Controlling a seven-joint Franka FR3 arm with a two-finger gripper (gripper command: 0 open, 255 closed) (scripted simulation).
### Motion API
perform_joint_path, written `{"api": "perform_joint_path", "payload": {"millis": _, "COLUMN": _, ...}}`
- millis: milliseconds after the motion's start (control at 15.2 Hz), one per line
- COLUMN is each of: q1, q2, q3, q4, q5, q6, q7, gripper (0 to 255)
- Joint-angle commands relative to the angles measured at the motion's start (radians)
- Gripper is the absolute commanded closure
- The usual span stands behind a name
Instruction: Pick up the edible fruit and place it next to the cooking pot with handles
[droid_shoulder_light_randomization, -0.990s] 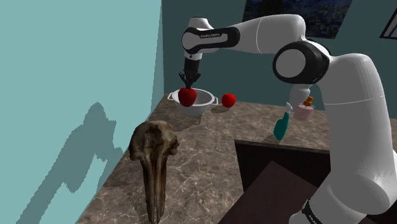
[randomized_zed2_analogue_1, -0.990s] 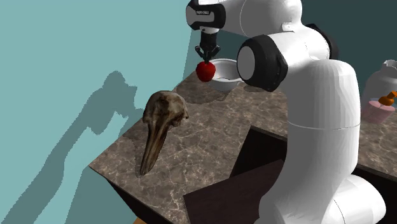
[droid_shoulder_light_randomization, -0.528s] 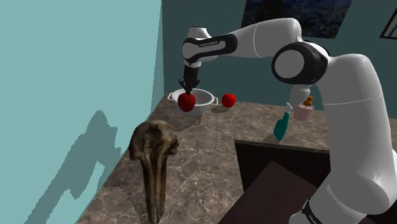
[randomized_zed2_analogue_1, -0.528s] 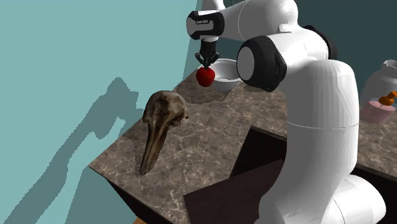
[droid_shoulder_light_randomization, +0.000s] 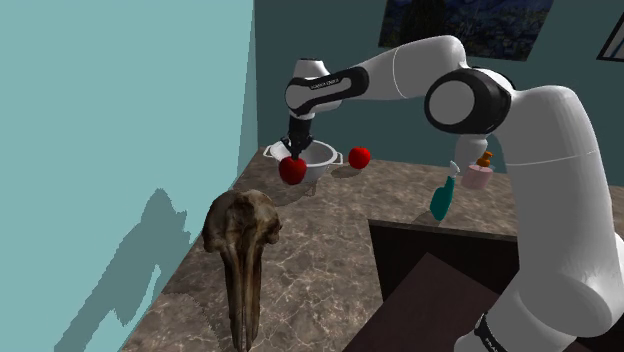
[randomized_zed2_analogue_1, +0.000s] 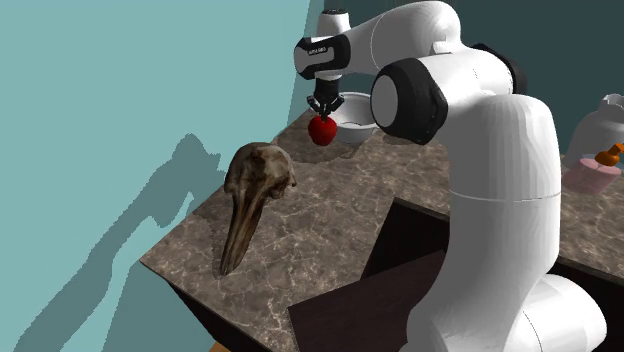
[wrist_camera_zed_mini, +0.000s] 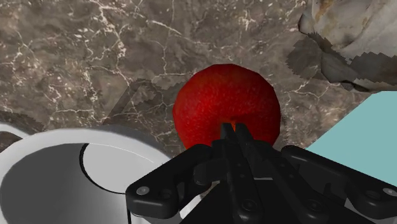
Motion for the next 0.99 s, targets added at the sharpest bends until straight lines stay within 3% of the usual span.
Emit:
{"api": "perform_joint_path", "payload": {"millis": 0, "q1": 0.000, "q2": 0.008, "q3": 0.000, "q4": -0.010, "q5": -0.001, "q6": 0.020, "q7": 0.001, "gripper": 255}}
{"api": "perform_joint_path", "payload": {"millis": 924, "q1": 0.002, "q2": 0.081, "q3": -0.005, "q4": -0.084, "q5": -0.007, "q6": 0.166, "q7": 0.005, "gripper": 255}}
